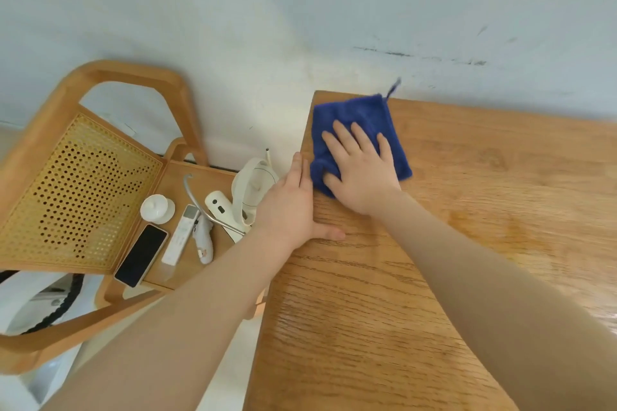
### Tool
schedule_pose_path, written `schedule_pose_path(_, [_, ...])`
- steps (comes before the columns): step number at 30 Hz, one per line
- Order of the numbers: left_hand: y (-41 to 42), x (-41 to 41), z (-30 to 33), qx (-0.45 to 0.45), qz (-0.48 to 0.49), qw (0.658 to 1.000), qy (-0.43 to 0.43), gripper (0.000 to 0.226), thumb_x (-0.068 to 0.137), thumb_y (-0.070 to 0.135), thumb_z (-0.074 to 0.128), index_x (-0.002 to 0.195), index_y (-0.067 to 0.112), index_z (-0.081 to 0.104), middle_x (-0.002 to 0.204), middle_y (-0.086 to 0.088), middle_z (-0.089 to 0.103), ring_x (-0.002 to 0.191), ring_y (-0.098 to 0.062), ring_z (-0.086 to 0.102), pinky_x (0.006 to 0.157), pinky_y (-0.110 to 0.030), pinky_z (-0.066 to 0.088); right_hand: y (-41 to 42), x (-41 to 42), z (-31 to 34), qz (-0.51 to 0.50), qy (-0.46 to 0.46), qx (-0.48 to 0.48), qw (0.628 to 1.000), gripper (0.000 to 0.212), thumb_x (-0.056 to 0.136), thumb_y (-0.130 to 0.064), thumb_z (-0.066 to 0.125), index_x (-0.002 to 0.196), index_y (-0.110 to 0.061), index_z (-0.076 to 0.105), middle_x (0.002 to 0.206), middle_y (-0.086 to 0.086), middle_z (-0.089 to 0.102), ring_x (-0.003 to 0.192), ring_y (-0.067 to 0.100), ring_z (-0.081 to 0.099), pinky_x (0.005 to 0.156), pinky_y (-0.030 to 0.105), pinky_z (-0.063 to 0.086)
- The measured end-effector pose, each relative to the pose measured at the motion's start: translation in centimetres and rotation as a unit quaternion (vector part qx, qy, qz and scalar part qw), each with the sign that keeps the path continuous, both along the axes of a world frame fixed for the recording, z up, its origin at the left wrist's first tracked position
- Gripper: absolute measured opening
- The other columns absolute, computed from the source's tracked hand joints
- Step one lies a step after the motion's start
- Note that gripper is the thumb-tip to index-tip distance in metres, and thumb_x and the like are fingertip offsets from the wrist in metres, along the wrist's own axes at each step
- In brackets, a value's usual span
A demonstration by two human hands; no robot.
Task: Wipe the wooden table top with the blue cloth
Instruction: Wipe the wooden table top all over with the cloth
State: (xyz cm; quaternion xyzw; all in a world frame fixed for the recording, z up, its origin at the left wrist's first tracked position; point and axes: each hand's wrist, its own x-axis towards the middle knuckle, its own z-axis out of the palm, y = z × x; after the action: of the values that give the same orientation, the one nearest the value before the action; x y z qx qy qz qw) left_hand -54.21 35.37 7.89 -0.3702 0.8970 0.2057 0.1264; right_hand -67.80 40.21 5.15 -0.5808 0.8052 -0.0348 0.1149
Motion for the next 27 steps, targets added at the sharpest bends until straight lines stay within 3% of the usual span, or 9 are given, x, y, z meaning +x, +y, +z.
schedule_pose_path(3, [-0.2, -0.1, -0.2, 0.009, -0.002, 1.000, 0.004, 0.136, 0.056, 0.068, 0.071, 0.148, 0.010, -0.009, 0.158, -0.006, -0.012, 0.144, -0.023, 0.015, 0.115, -0.035, 0.023, 2.6, -0.6, 0.2, 0.077, -0.009, 0.009, 0.997, 0.074, 0.079, -0.056, 0.019, 0.147, -0.028, 0.015, 0.158, -0.009, 0.002, 0.145, 0.016, -0.003, 0.114, 0.046, -0.003])
schedule_pose_path(5, [-0.1, -0.1, -0.5, 0.021, 0.001, 1.000, 0.004, 0.135, 0.056, 0.068, 0.070, 0.148, 0.010, -0.011, 0.157, -0.005, -0.016, 0.143, -0.023, 0.016, 0.114, -0.034, 0.027, 2.3, -2.3, 0.3, 0.107, -0.033, 0.012, 0.994, 0.078, 0.072, -0.056, 0.017, 0.144, -0.028, 0.022, 0.157, -0.012, 0.006, 0.145, 0.015, -0.001, 0.114, 0.045, -0.001])
schedule_pose_path(8, [-0.3, -0.1, -0.8, 0.025, 0.005, 1.000, 0.000, 0.136, 0.056, 0.069, 0.069, 0.147, 0.011, -0.013, 0.156, -0.003, -0.020, 0.142, -0.022, 0.020, 0.111, -0.034, 0.031, -0.4, -4.9, -0.4, 0.019, -0.052, -0.032, 0.998, 0.056, 0.084, -0.046, 0.038, 0.136, -0.027, 0.032, 0.156, -0.011, 0.014, 0.145, 0.015, 0.004, 0.115, 0.045, 0.001])
schedule_pose_path(11, [-0.2, -0.1, -0.5, 0.004, -0.007, 1.000, -0.011, 0.137, 0.055, 0.072, 0.068, 0.148, 0.010, -0.011, 0.157, -0.004, -0.017, 0.141, -0.024, 0.022, 0.112, -0.035, 0.030, -2.1, -6.3, -0.3, -0.056, -0.055, -0.043, 0.996, 0.053, 0.085, -0.041, 0.046, 0.133, -0.024, 0.034, 0.155, -0.008, 0.017, 0.145, 0.017, 0.006, 0.116, 0.049, 0.002])
schedule_pose_path(15, [0.0, 0.2, -0.2, -0.024, -0.032, 0.999, -0.013, 0.132, 0.059, 0.073, 0.064, 0.148, 0.007, -0.008, 0.157, -0.010, -0.012, 0.143, -0.027, 0.011, 0.115, -0.036, 0.017, 1.2, -4.2, 0.4, -0.020, -0.044, -0.026, 0.998, 0.059, 0.082, -0.041, 0.049, 0.136, -0.022, 0.032, 0.155, -0.006, 0.018, 0.145, 0.019, 0.006, 0.114, 0.050, 0.001])
schedule_pose_path(21, [0.1, 0.3, 0.0, -0.017, -0.029, 0.999, -0.016, 0.131, 0.060, 0.074, 0.063, 0.148, 0.007, -0.009, 0.157, -0.010, -0.013, 0.145, -0.024, 0.005, 0.117, -0.040, 0.018, 5.9, -1.4, 0.5, 0.080, 0.012, 0.044, 0.996, 0.086, 0.069, -0.060, 0.011, 0.149, -0.029, 0.001, 0.158, -0.009, 0.000, 0.145, 0.018, -0.002, 0.114, 0.045, -0.001])
schedule_pose_path(27, [0.0, -0.5, 0.1, -0.020, -0.019, 0.997, -0.069, 0.134, 0.059, 0.074, 0.063, 0.147, 0.007, -0.013, 0.157, -0.010, -0.015, 0.145, -0.025, 0.001, 0.118, -0.043, 0.013, -0.4, -8.5, -0.3, -0.042, -0.008, 0.031, 0.999, 0.065, 0.091, -0.049, 0.036, 0.148, -0.032, 0.010, 0.158, -0.009, 0.001, 0.145, 0.017, -0.002, 0.115, 0.047, -0.001])
